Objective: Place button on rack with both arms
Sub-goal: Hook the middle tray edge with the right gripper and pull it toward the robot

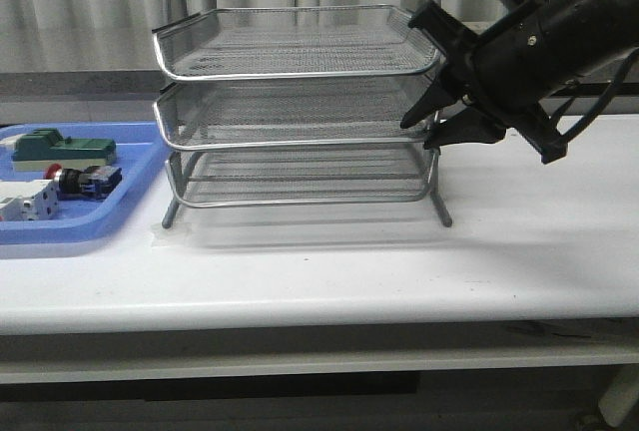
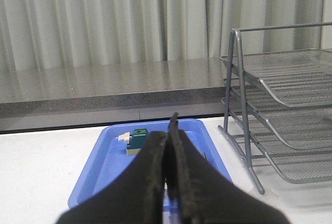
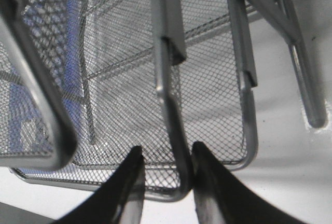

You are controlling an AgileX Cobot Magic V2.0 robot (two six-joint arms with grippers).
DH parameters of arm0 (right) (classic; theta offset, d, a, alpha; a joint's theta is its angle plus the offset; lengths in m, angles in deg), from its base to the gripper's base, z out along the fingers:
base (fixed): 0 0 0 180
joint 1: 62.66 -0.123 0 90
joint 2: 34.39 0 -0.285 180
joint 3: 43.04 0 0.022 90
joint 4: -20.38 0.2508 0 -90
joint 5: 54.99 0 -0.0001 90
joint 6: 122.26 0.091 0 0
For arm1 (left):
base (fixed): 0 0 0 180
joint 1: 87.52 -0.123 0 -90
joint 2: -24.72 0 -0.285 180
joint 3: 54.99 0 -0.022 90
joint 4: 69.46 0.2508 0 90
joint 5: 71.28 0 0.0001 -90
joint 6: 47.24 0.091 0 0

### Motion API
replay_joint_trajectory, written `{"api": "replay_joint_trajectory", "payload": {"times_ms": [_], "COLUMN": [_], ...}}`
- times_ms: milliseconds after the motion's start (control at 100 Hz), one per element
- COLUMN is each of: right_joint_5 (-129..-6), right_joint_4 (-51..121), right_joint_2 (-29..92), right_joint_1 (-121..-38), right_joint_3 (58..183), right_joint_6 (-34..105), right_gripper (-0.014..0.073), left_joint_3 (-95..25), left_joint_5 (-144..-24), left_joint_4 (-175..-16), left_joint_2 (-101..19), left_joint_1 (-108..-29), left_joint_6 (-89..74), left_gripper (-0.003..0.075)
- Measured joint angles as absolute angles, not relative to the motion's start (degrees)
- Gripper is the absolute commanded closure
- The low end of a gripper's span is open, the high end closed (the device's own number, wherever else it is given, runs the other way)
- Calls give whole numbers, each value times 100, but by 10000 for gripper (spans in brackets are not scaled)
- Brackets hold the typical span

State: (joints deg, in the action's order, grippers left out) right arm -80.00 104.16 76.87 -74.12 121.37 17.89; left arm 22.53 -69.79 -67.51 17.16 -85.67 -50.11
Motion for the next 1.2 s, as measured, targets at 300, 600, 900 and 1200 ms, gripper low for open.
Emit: {"api": "replay_joint_trajectory", "payload": {"times_ms": [300, 600, 900, 1200], "right_joint_5": [-8067, -8176, -8339, -8536], "right_joint_4": [10580, 10581, 10223, 10142], "right_joint_2": [7892, 7894, 7764, 6891], "right_joint_1": [-7389, -7354, -7343, -7355], "right_joint_3": [12230, 12240, 12080, 10951], "right_joint_6": [1735, 1747, 1747, 1565], "right_gripper": [631, 652, 652, 652], "left_joint_3": [2253, 2253, 2253, 2253], "left_joint_5": [-6979, -6979, -6979, -6979], "left_joint_4": [-6751, -6751, -6751, -6751], "left_joint_2": [1716, 1716, 1716, 1716], "left_joint_1": [-8567, -8567, -8567, -8567], "left_joint_6": [-5011, -5011, -5011, -5011], "left_gripper": [741, 741, 741, 741]}}
